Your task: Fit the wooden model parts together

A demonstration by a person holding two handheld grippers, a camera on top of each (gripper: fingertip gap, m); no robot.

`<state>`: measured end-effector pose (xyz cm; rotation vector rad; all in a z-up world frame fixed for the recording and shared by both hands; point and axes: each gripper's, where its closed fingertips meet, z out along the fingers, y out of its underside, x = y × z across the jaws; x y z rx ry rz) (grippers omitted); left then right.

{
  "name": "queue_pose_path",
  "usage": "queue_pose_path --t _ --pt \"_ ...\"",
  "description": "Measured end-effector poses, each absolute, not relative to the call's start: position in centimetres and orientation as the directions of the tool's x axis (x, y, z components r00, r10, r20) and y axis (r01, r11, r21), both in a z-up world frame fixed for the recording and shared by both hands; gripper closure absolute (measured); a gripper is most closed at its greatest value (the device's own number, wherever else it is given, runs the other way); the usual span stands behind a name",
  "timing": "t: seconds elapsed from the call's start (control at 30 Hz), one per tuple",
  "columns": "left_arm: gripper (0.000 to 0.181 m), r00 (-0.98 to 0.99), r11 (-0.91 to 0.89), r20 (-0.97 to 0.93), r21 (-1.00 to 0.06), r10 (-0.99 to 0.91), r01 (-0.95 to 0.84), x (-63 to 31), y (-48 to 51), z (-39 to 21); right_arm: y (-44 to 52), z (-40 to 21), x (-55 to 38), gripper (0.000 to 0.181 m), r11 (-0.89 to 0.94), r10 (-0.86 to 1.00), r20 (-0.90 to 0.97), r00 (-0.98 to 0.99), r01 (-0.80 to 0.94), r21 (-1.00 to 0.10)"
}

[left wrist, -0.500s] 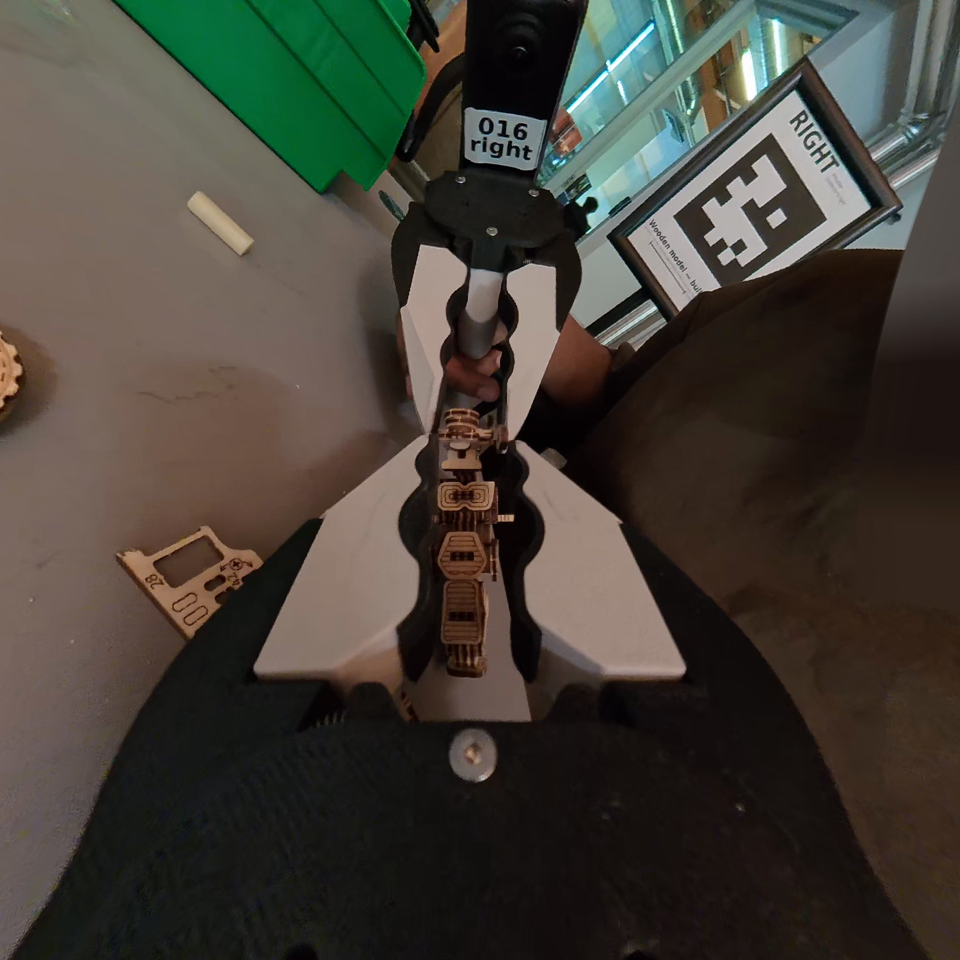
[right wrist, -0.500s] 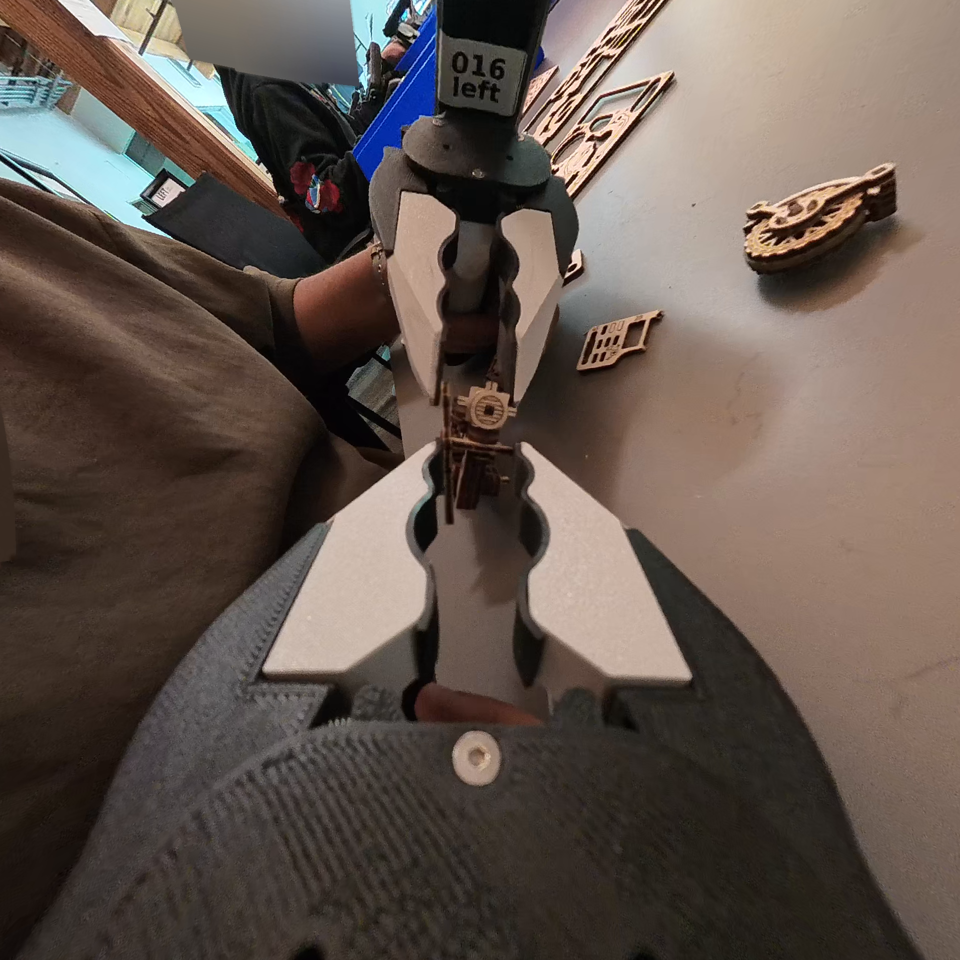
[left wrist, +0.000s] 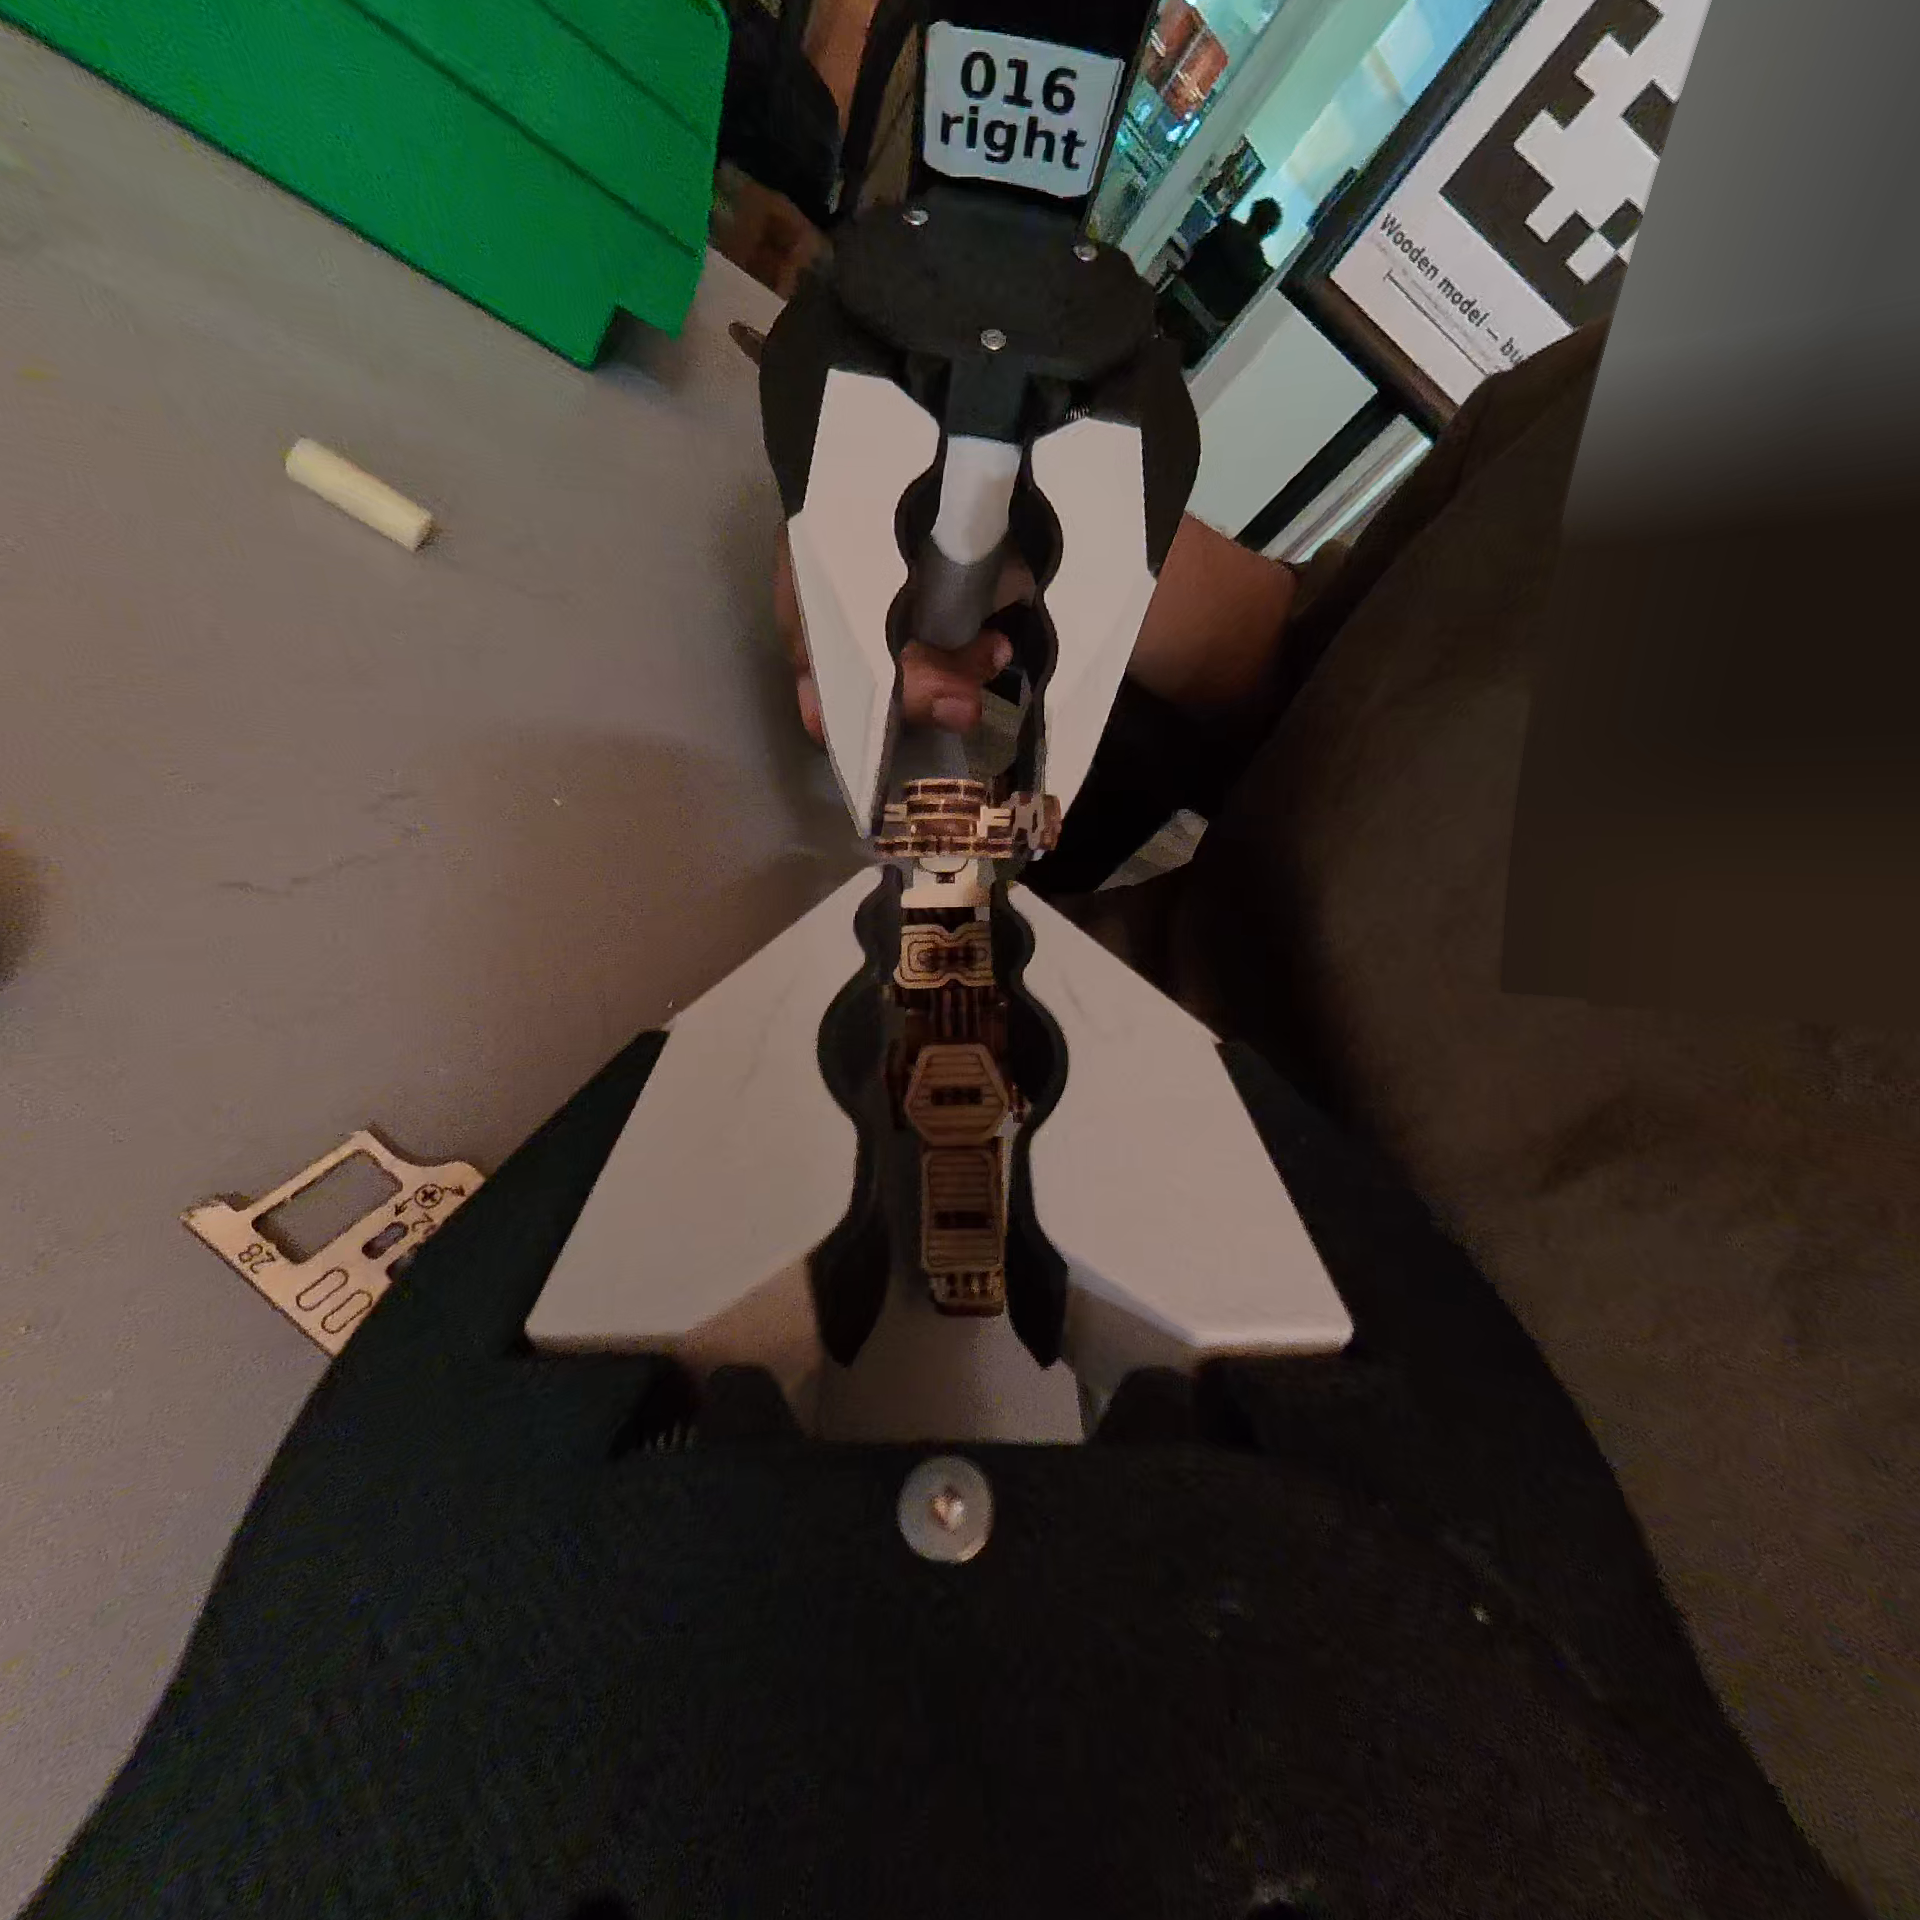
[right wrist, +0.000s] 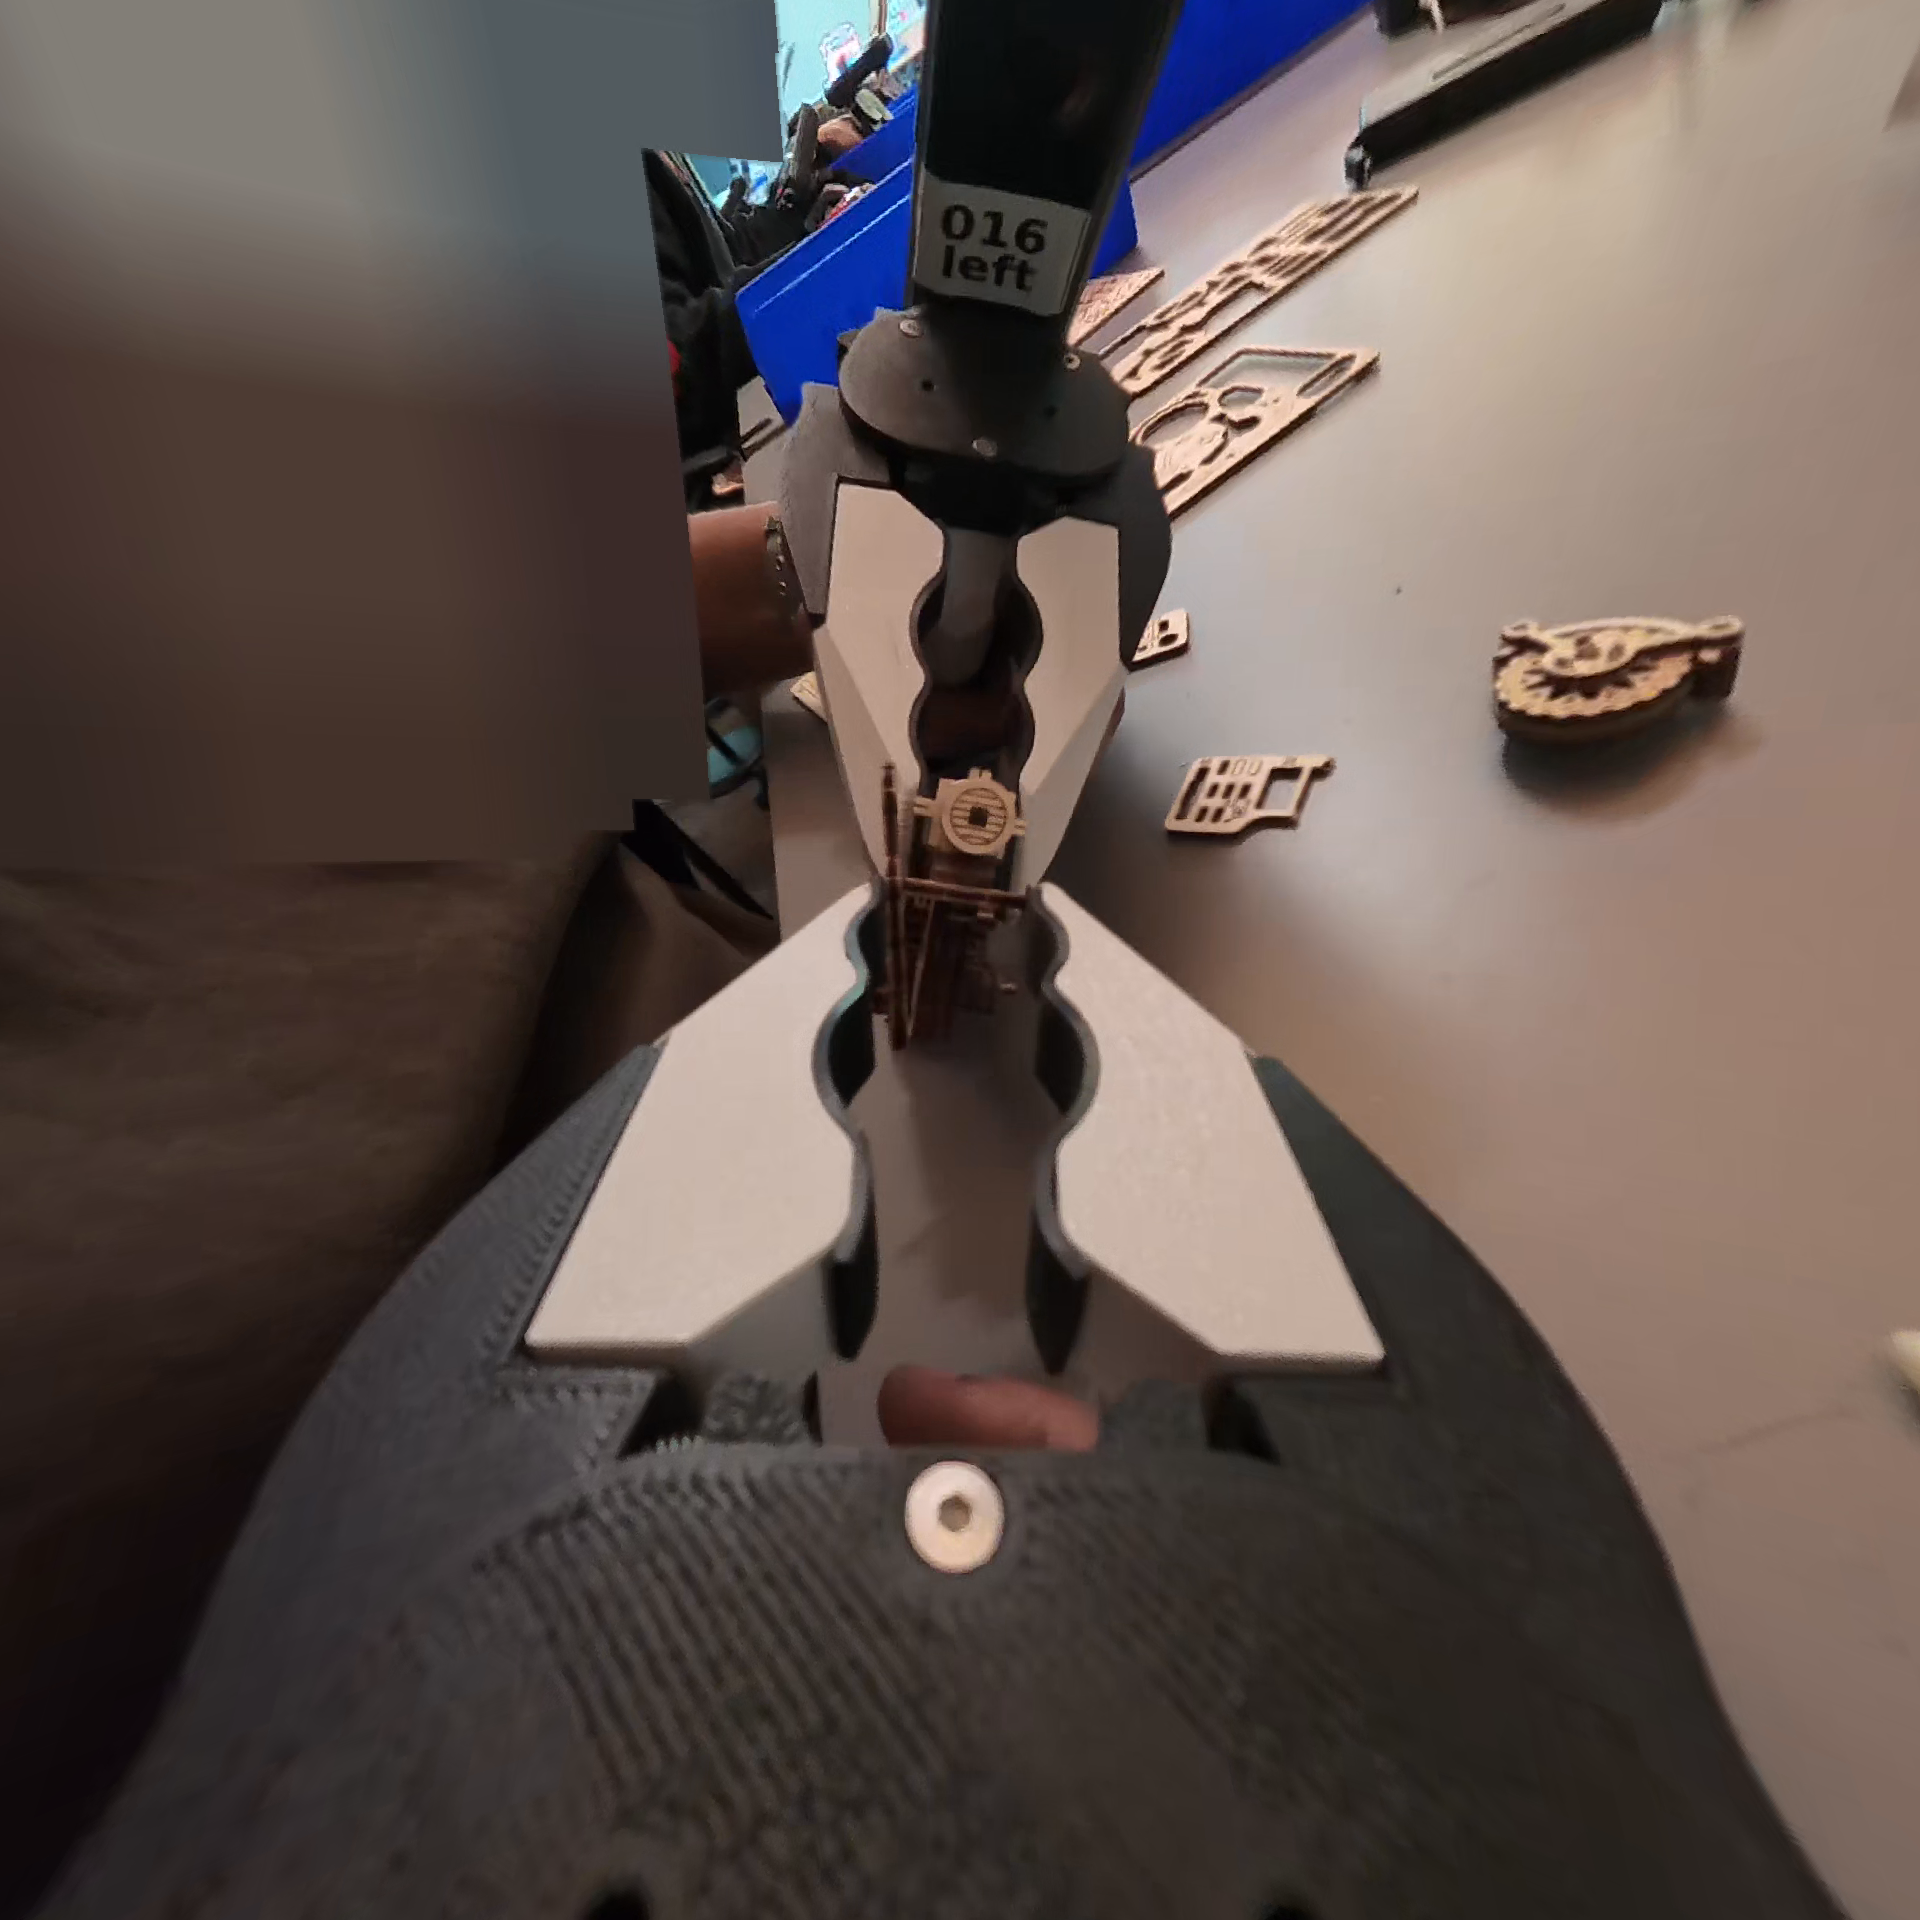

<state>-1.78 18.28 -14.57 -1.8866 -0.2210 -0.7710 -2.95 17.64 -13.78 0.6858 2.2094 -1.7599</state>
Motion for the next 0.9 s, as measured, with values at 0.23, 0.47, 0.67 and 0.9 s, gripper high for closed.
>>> queue_pose_path --t 0.23,0.47,0.67,0.9 --pt "0.166 0.786 -0.441 0.588 -0.767 -0.193 0.466 -1.7 18.4 -14.7 17.7 -14.2 -2.5 0.152 0.192 0.197 -0.500 -0.843 0.534 -0.824" --pt "0.167 0.782 -0.448 0.607 -0.743 -0.140 0.497 -2.5 18.4 -15.3 18.2 -14.6 -3.2 0.149 0.200 0.232 -0.491 -0.840 0.535 -0.821" --pt "0.167 0.765 -0.433 0.642 -0.704 -0.050 0.563 -4.6 18.0 -15.8 22.6 -14.5 -6.8 0.145 0.222 0.526 -0.278 -0.804 0.446 -0.867" --pt "0.167 0.743 -0.442 0.669 -0.668 -0.004 0.599 -5.4 17.9 -16.6 22.0 -15.6 -0.9 0.160 0.471 0.522 -0.010 -0.853 0.297 -0.831"
